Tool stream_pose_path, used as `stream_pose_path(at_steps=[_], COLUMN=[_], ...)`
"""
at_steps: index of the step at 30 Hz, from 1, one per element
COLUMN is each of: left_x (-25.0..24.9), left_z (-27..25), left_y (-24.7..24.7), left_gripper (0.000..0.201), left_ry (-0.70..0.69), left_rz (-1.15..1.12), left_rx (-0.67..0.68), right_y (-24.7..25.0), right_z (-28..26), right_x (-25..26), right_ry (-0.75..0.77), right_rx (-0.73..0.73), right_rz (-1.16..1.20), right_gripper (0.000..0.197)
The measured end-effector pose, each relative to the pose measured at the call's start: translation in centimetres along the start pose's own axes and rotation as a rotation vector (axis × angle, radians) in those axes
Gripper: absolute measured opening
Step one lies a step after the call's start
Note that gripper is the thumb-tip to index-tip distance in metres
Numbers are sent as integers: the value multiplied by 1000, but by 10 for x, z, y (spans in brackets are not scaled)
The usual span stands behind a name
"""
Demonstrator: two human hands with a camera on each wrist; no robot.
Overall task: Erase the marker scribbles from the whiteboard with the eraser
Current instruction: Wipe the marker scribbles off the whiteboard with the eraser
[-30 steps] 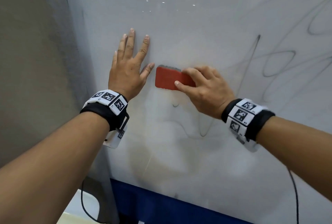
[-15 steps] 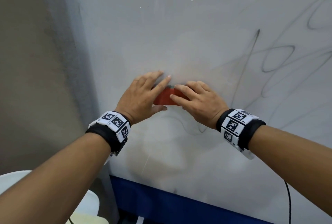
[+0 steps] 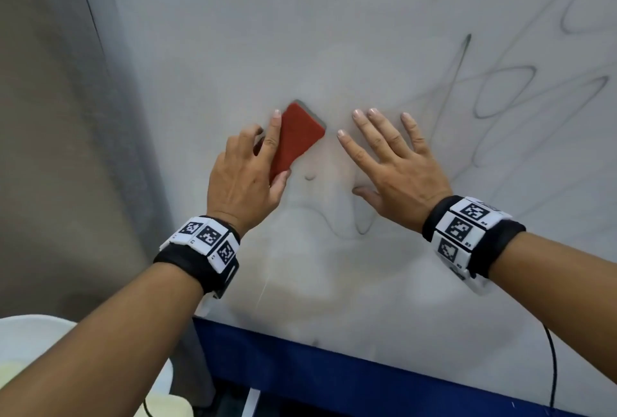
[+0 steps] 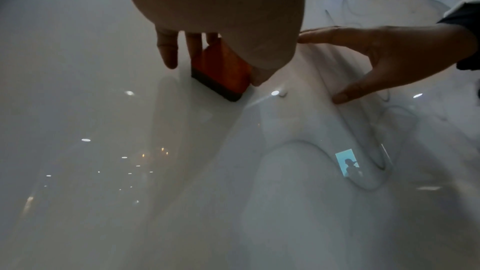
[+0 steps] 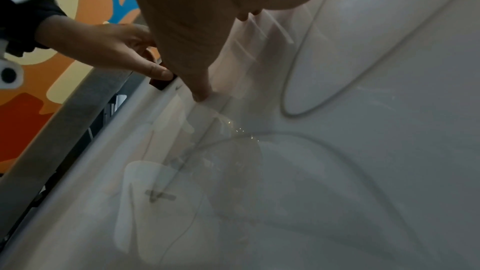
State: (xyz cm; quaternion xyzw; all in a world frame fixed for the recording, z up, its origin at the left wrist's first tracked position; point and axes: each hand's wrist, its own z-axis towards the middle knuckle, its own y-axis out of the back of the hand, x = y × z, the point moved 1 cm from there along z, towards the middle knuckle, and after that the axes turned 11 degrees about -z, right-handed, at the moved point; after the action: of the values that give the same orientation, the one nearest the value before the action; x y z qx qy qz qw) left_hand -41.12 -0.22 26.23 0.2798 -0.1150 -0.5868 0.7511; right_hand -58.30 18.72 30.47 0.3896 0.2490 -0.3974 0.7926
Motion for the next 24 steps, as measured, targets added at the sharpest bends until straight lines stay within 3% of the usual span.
stream_pose_path(at_steps=[4,9,11,16,18,22,24], left_x=[-20,-12,-5,-27,-37,-24,-16], left_z=[-27,-56,-51,-49,-56,-65,-59], left_y=[-29,-47,-42,-49,-57,-55,-49], left_gripper=[81,76,79,83,81,78,82], left_ry=[68,-197,-127,267,265,36,157], left_rz=[-1,-47,-84,-191,-193,-84,-108], left_rx=[1,46,4,-151,-126,-29,-80], right_y=[0,-2,-2,-5,-6,-7,-7], right_z=[-1,-2,-3,-6,-7,-9,-10], right_x=[2,-1,-1,3,7,13,14], right_ry=[-2,23,23,11,2,-33,-50], right_rx=[14,19,11,11,24,25,13], right_rz=[13,8,14,15,11,25,43], right_gripper=[94,89,88,86,86,88,88])
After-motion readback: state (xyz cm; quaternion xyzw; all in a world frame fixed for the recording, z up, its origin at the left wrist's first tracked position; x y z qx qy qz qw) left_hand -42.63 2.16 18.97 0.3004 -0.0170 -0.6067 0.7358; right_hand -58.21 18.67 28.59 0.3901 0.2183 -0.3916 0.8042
